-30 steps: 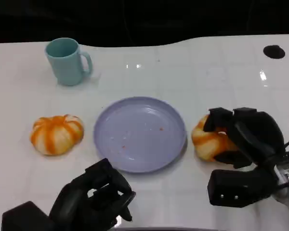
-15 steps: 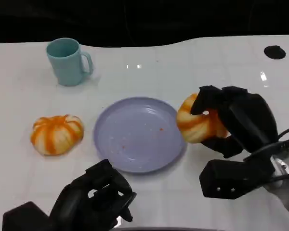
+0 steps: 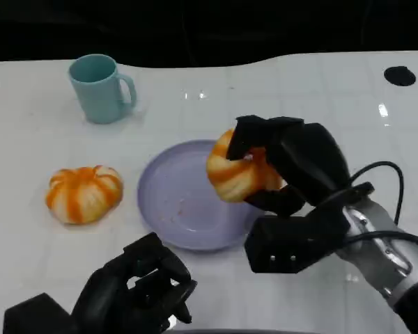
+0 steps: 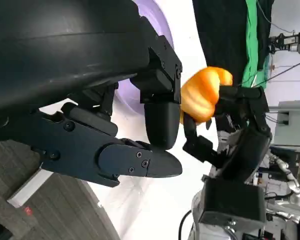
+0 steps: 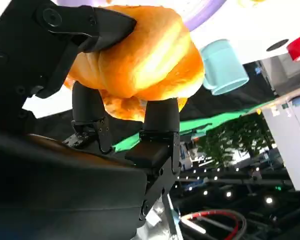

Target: Grasp the bread from the table and place it into the plate.

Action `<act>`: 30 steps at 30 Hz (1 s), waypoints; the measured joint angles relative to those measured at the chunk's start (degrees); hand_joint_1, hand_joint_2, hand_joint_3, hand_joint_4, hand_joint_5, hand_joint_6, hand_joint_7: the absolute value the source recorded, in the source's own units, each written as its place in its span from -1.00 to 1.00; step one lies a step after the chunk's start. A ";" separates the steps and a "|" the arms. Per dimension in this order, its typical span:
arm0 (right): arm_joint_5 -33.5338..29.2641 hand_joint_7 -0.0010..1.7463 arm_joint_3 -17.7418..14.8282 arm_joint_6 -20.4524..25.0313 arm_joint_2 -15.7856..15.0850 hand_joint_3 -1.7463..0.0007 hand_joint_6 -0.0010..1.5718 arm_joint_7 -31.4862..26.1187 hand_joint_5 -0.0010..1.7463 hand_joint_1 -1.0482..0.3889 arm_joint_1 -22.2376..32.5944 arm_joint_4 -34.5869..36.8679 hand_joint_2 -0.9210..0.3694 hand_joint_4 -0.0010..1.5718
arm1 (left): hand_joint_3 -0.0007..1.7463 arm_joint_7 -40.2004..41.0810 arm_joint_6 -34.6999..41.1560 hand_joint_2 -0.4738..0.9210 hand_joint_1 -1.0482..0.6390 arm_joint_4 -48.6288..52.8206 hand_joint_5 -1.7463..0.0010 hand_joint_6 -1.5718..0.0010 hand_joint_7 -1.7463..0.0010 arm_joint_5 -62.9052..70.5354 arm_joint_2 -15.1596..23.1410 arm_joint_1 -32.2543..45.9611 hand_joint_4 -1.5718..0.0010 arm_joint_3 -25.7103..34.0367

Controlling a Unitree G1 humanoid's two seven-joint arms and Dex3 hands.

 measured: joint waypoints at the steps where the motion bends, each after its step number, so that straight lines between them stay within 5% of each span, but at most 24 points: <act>1: 0.01 0.95 0.24 0.01 0.61 -0.53 -0.03 0.00 1.00 0.28 -0.68 1.21 0.03 0.25 | -0.73 -0.01 0.00 1.00 -0.46 0.01 -1.00 0.31 -0.83 -0.03 0.02 0.00 0.19 0.01; 5: 0.39 0.91 0.76 -0.15 2.72 -0.52 -0.02 0.05 1.00 0.30 -2.61 6.09 0.03 0.23 | -0.73 -0.01 -0.01 1.00 -0.46 0.04 -1.00 0.31 -0.83 -0.15 0.05 0.00 0.19 0.05; 8: 2.18 0.42 0.62 -0.40 3.92 -0.40 0.04 0.60 1.00 0.29 -3.04 8.59 -0.09 0.09 | -0.73 -0.01 -0.03 1.00 -0.45 0.04 -1.00 0.31 -0.83 -0.14 0.04 0.04 0.20 -0.01; 10: 4.21 -0.01 0.22 0.01 4.64 -0.20 0.09 2.29 0.83 0.28 -3.03 9.33 -0.22 -0.01 | -0.73 -0.01 -0.03 1.00 -0.46 0.01 -1.00 0.31 -0.84 -0.14 0.04 0.14 0.20 -0.06; 12: 6.18 -0.50 -0.57 0.97 5.26 0.07 -0.12 4.30 0.24 0.21 -3.04 9.33 -0.41 -0.33 | -0.72 -0.01 -0.02 1.00 -0.43 -0.06 -1.00 0.32 -0.84 -0.15 0.05 0.17 0.20 -0.09; 15: 8.02 -0.84 -1.05 2.54 5.24 0.30 -0.30 8.89 -0.32 0.09 -3.02 8.94 -0.57 -0.54 | -0.71 -0.03 -0.01 1.00 -0.43 -0.38 -1.00 0.32 -0.84 -0.23 0.19 0.33 0.20 -0.13; 19: 8.76 -0.98 -1.02 2.53 4.89 0.76 -0.60 11.82 -0.46 -0.13 -2.85 8.04 -0.93 -0.93 | -0.72 -0.02 -0.01 1.00 -0.45 -0.77 -1.00 0.32 -0.84 -0.22 0.30 0.45 0.20 -0.19; 24: 8.71 -1.00 -0.59 3.50 4.01 0.74 -0.80 15.90 -0.81 -0.36 -0.77 3.42 -1.00 -1.00 | -0.73 -0.02 -0.01 1.00 -0.46 -0.78 -1.00 0.31 -0.84 -0.56 0.28 0.57 0.20 -0.17; 30: 9.00 -0.99 -0.67 4.61 2.07 0.67 -0.81 19.44 -0.81 -0.43 2.15 -3.25 -1.00 -0.99 | -0.72 -0.02 0.05 1.00 -0.46 -0.78 -1.00 0.31 -0.83 -0.53 0.32 0.56 0.20 -0.29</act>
